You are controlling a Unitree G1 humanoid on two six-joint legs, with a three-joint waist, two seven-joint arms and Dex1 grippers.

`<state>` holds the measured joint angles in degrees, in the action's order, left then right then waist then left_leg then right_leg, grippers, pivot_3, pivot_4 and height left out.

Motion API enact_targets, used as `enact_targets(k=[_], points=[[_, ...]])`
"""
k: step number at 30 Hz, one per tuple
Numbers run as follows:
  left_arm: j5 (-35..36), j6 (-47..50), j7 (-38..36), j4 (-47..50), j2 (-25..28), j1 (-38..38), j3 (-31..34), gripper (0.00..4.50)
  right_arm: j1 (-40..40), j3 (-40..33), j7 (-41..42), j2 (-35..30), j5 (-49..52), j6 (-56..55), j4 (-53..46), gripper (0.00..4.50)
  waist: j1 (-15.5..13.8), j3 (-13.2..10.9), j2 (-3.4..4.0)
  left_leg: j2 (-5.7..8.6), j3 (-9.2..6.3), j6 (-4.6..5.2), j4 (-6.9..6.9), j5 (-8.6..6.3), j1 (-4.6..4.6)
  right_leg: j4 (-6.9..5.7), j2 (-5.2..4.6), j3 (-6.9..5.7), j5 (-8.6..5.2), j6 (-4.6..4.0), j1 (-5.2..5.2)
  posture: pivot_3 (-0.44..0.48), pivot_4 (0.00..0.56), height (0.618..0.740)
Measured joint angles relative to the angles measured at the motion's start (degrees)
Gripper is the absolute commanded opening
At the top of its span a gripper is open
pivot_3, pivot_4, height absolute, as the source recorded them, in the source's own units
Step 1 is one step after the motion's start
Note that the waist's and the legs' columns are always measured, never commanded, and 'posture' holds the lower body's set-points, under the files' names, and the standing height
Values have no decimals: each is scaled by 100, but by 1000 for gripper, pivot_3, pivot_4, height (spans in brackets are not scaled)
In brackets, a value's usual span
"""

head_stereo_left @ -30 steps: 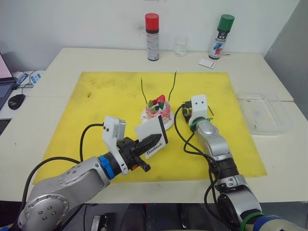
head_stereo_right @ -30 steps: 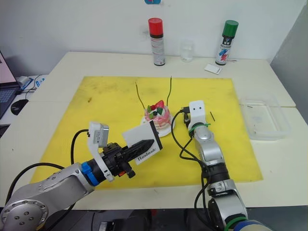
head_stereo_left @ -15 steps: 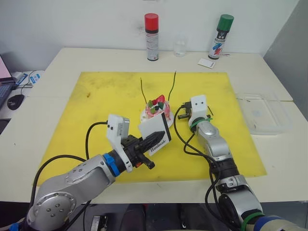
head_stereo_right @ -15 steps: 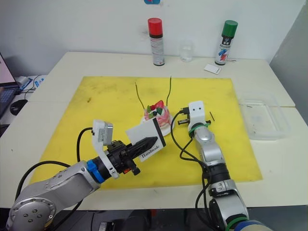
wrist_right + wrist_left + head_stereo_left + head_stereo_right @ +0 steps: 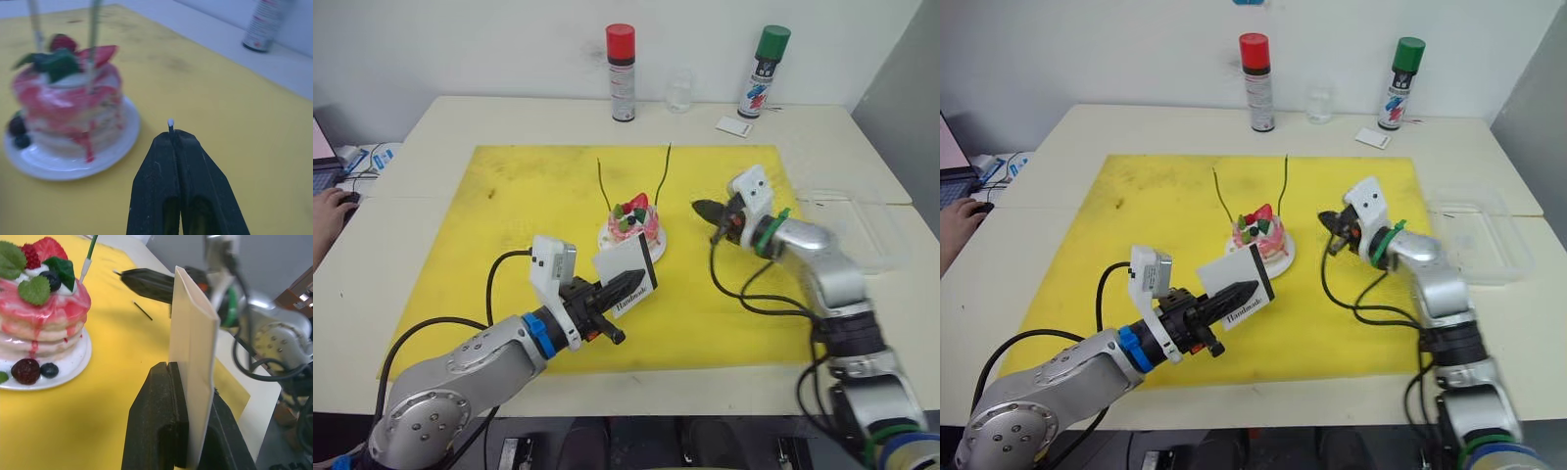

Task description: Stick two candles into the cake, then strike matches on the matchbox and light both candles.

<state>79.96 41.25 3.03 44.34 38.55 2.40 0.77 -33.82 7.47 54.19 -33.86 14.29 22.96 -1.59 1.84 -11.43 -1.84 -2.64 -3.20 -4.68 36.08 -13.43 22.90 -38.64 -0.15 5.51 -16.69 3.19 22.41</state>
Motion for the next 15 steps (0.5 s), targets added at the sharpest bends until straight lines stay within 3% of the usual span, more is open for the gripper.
enact_targets(k=[2,6,15], points=[[80,0,-10,-97,0,-27,57,0,85,93,682,-430,18,-342,-18,41,1,-1,-1,1,1,0,2,0,0,5,-2,1,0,1,-4,0,150,740],[321,100,12,-324,61,122,106,0,-13,111,1352,-542,215,-619,-106,41,56,-1,-1,-1,3,0,4,0,-6,-4,1,5,1,2,-4,0,150,740],[892,107,121,-699,49,606,198,0,-84,331,1924,-530,265,-1480,-824,41,7,-3,1,1,-1,-1,5,0,-2,2,-1,0,1,2,-6,0,150,740]])
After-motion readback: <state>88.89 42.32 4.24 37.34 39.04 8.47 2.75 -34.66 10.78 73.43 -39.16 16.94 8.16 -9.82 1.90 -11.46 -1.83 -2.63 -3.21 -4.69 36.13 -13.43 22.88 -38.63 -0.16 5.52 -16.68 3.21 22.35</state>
